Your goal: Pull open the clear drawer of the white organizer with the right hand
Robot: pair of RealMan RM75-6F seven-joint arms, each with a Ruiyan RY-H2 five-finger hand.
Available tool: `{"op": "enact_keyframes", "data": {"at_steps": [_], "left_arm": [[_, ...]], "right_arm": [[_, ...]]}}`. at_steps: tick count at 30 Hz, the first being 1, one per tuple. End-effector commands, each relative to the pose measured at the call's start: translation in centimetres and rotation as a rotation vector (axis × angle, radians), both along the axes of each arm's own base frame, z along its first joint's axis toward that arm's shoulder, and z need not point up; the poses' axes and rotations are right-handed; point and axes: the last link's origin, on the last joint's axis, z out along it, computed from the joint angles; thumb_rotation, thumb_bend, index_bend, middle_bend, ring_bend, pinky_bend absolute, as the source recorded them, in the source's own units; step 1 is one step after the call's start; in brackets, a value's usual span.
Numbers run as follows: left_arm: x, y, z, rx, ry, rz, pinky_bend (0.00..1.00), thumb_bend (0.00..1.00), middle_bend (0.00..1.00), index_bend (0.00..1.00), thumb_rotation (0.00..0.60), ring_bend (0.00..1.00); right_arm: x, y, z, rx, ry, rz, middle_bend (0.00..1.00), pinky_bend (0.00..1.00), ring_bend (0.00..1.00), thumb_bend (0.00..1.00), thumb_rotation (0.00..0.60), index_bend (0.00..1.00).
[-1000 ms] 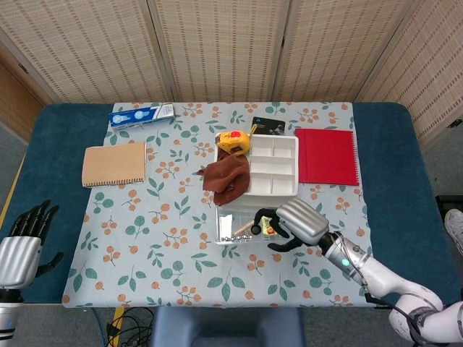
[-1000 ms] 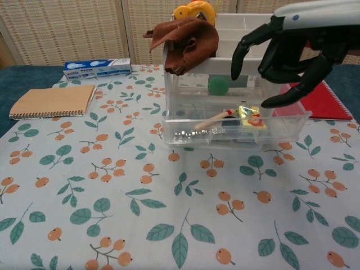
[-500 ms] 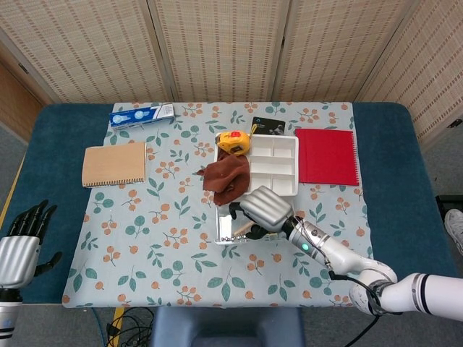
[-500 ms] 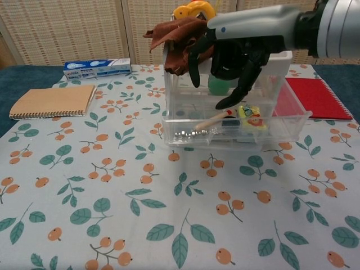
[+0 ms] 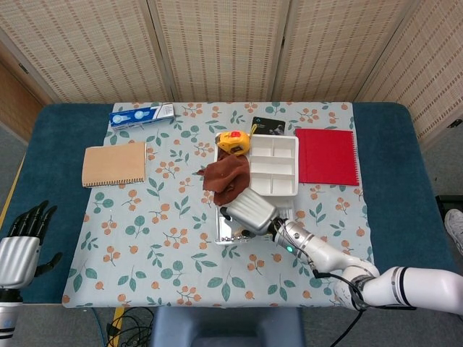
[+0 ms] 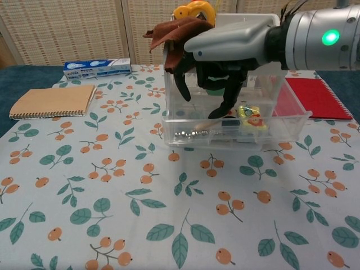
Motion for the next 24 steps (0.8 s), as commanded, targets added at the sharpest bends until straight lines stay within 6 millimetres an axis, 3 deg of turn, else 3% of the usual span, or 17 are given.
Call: {"op": "enact_keyframes", "data": {"at_steps": [1, 24], "left_arm": [[0.0, 0.0, 0.0, 0.0, -0.002, 0.0, 0.11, 0.2, 0.04, 0.07, 0.6, 0.07], [-0.3, 0.0, -0.1, -0.004, -0.004, 0.005, 0.11, 0.2, 0.04, 0.07, 0.6, 0.07]], "right_arm": [[0.2, 0.2, -0.4, -0.002, 0.019, 0.012, 0.9, 1.0, 1.0, 0.2, 0.6, 0.45], [0.0, 0.3, -2.5, -0.045, 0.1, 0.079, 0.9, 1.0, 1.0, 0.2, 0.6, 0.44]]}}
